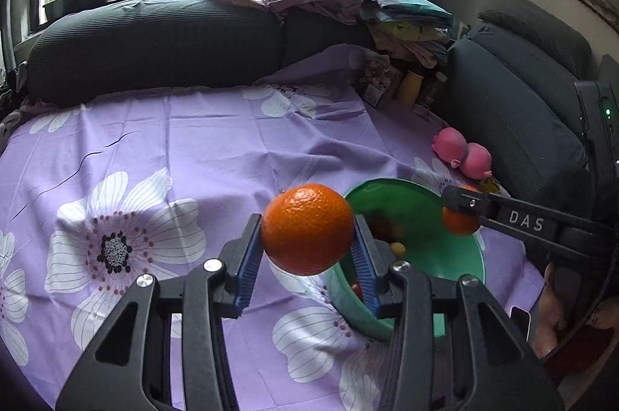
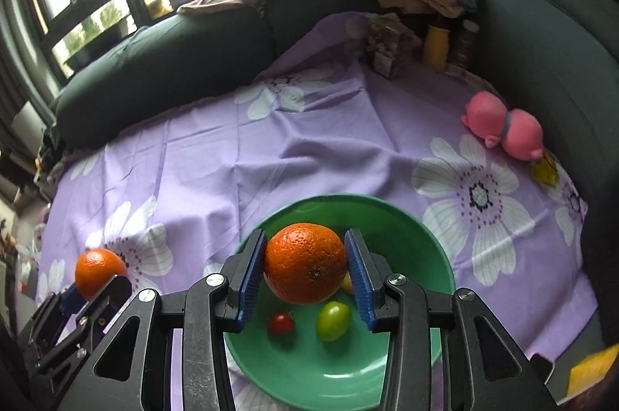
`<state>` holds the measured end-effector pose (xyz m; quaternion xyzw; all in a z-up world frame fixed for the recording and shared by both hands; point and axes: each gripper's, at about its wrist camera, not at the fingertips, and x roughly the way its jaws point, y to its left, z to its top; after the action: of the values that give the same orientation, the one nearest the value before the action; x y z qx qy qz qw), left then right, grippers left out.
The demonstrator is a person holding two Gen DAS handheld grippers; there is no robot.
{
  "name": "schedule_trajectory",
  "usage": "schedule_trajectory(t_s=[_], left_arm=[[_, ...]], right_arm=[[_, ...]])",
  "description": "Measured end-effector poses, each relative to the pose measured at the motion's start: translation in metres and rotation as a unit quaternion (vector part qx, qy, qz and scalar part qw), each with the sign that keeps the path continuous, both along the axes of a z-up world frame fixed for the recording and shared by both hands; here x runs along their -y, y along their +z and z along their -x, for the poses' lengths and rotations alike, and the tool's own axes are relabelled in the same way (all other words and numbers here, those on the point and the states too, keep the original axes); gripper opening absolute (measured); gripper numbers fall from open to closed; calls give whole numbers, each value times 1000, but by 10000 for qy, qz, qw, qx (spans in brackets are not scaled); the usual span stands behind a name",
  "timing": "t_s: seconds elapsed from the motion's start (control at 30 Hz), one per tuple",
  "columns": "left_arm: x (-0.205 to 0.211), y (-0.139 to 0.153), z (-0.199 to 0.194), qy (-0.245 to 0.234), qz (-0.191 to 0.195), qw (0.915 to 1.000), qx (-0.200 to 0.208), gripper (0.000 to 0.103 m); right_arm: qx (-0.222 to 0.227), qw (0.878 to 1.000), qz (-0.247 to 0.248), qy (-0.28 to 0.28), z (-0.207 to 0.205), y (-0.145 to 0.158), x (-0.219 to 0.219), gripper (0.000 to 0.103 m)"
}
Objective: Organize fruits
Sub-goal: 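Carry both held mandarins over the green bowl with both tools, then open both tools to drop the mandarins into the bowl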
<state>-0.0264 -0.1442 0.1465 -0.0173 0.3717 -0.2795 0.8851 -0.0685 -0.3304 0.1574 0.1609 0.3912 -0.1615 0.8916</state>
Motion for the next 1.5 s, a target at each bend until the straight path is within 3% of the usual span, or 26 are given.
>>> schedule_trajectory(t_s=[0.17, 0.33, 0.47, 0.53, 1.3, 1.5], left_arm=[[36, -11, 4, -476, -224, 9986, -36, 44], [60, -25, 0, -733, -337, 9966, -174, 44], [73, -37, -5, -816, -427, 9953, -313, 44], [76, -41, -6, -832, -441, 9950, -344, 44], [95, -70, -13, -790, -698, 9913, -793, 45], [97, -68, -10, -828, -698, 9915, -717, 46]], right_arm=[[152, 9957, -418, -818, 28, -32, 14, 42], [294, 9936, -810, -733, 30, -52, 28, 42], [66, 9936, -535, -995, 29, -63, 33, 42], [48, 9926, -646, -1028, 30, -69, 38, 42], [-5, 9918, -712, -1065, 31, -77, 47, 42], [17, 9924, -697, -1010, 30, -76, 46, 42]])
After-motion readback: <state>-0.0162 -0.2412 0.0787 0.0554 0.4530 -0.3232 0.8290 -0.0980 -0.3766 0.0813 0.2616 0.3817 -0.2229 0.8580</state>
